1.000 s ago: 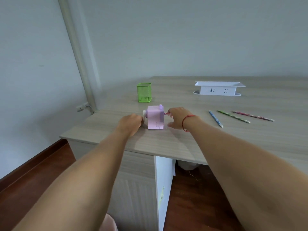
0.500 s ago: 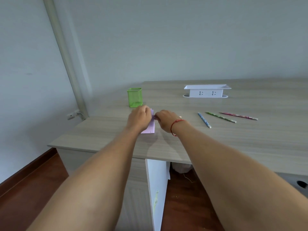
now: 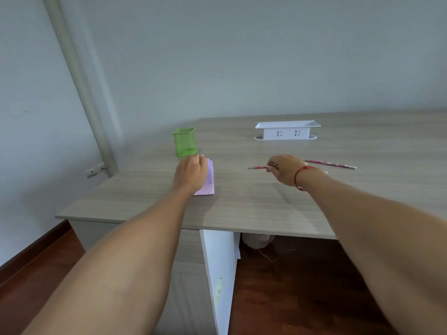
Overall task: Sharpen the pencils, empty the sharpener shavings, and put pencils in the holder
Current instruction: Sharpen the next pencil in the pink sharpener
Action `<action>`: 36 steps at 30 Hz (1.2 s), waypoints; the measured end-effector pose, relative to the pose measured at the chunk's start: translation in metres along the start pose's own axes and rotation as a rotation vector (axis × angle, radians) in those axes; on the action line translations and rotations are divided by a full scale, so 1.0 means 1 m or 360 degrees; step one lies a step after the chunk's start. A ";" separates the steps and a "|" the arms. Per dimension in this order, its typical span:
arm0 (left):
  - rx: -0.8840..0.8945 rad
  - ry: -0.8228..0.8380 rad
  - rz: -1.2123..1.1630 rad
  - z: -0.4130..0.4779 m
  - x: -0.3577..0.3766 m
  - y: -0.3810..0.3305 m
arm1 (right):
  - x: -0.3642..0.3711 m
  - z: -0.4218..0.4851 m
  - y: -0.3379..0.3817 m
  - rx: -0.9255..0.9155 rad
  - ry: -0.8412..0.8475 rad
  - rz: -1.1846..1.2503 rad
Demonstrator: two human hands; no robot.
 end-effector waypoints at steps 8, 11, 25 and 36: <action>0.0141 -0.0118 -0.0042 -0.003 0.022 -0.025 | 0.007 0.008 0.013 0.0081 0.0002 0.0284; 0.0195 -0.0173 -0.0023 -0.006 0.022 -0.026 | 0.011 0.010 0.017 0.0187 -0.0046 0.0262; 0.0287 -0.0344 -0.0074 -0.007 0.024 -0.021 | 0.011 0.010 -0.007 0.0423 -0.0287 0.0024; 0.0329 -0.0393 0.0022 -0.008 0.024 -0.022 | 0.016 0.007 -0.016 0.0508 -0.0212 0.0010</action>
Point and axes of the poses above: each hand's wrist, its own z-axis towards the middle knuckle, its own x-axis out of the palm, y = z × x, the point moved 5 cm from there along z, towards the middle knuckle, and after that the axes turned 8 degrees about y, right-handed, at the moved point
